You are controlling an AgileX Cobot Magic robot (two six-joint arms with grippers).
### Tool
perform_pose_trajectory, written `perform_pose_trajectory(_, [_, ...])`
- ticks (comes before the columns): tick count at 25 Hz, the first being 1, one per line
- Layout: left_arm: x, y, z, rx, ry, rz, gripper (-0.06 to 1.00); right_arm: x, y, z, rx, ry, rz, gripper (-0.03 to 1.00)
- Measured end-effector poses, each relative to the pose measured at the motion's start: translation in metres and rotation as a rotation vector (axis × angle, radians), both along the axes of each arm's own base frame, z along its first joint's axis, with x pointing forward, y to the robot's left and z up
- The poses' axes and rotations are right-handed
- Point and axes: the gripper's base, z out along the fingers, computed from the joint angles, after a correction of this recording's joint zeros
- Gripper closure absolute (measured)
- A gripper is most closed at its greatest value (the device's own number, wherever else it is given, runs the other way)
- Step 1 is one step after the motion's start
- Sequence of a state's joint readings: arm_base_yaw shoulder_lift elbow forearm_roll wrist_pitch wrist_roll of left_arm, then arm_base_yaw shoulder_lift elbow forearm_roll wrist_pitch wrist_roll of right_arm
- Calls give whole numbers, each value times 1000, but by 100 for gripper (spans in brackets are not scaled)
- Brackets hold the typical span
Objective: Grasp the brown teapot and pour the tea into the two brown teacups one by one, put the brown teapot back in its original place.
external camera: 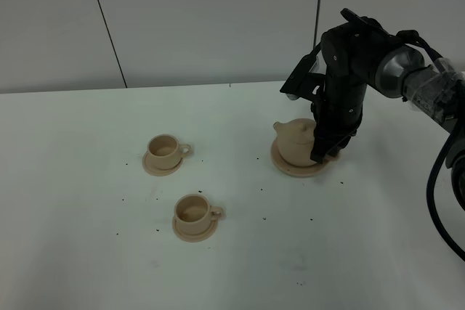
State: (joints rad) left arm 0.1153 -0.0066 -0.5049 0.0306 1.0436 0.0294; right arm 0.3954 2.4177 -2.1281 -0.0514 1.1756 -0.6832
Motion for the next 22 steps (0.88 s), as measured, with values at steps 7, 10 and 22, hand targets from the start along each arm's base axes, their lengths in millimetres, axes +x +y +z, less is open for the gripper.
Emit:
perform_pose_trajectory(7, [0, 0, 0, 0, 0, 0, 70, 0, 1, 0, 16, 6, -4, 86])
perform_pose_trajectory(10, [0, 0, 0, -1, 0, 0, 70, -1, 2, 0, 20, 7, -6, 87])
perform_pose_trajectory(22, [0, 0, 0, -1, 0, 0, 70, -2, 5, 0, 76, 27, -91, 88])
